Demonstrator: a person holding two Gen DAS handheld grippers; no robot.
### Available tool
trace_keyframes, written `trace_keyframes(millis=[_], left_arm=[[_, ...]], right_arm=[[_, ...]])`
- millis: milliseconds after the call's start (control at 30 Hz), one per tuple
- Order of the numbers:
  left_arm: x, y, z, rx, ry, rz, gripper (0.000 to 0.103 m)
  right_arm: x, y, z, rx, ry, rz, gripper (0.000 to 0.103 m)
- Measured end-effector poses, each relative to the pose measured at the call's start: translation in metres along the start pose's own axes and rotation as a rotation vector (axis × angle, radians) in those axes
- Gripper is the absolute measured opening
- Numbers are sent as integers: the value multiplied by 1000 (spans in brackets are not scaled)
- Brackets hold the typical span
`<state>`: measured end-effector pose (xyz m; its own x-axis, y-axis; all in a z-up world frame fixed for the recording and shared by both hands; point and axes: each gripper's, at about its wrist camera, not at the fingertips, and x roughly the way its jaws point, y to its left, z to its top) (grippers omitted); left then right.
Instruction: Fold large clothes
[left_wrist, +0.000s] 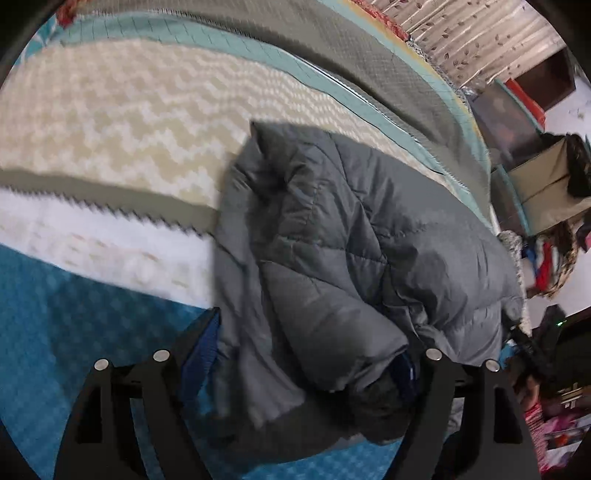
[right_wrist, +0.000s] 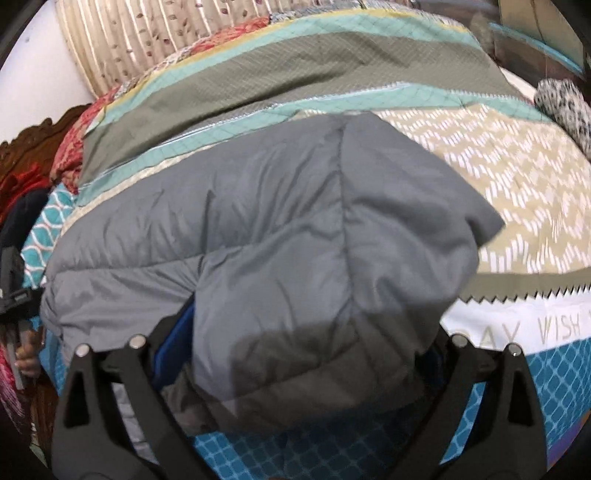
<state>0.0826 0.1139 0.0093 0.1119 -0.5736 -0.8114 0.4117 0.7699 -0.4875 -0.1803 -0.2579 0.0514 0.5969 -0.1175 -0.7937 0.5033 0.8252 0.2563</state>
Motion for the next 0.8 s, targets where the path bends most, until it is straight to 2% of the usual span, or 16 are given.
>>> trace_keyframes(millis=[67, 167, 267, 333, 367, 400, 433, 467, 500, 567, 667, 800], left_arm=[[4, -5, -2, 9, 0, -2, 66], [7, -13, -4, 17, 7, -21, 66], [13, -18, -4, 26, 17, -7, 66], [15, -16, -1, 13, 21, -8, 66], [15, -17, -2, 12, 16, -6, 68], [15, -19, -2, 17, 5, -3, 71], [14, -21, -4, 24, -7, 2, 84], [12, -21, -6, 27, -13, -1, 93], [10, -25, -8, 26, -23, -1, 97], [4, -28, -11, 37, -43, 14, 105], [-6, -43, -9, 49, -91, 12, 110], [-34, -69, 6, 87, -187, -27, 111]], right_arm=[[-2, -4, 2, 22, -8, 0, 94], [-2, -19, 4, 88, -6, 48, 94], [17, -28, 3, 178, 78, 151, 95], [21, -23, 3, 187, 80, 171, 93], [22, -14, 3, 154, 84, 170, 85], [22, -6, 4, 126, 88, 148, 81], [20, 7, 4, 69, 83, 102, 73], [17, 18, 2, 22, 75, 82, 58], [12, 34, 2, -54, 58, 47, 53], [6, 54, 1, -147, 43, 5, 31], [-2, 76, 9, -196, 29, 44, 19], [-22, 102, 26, -286, -63, 33, 15]])
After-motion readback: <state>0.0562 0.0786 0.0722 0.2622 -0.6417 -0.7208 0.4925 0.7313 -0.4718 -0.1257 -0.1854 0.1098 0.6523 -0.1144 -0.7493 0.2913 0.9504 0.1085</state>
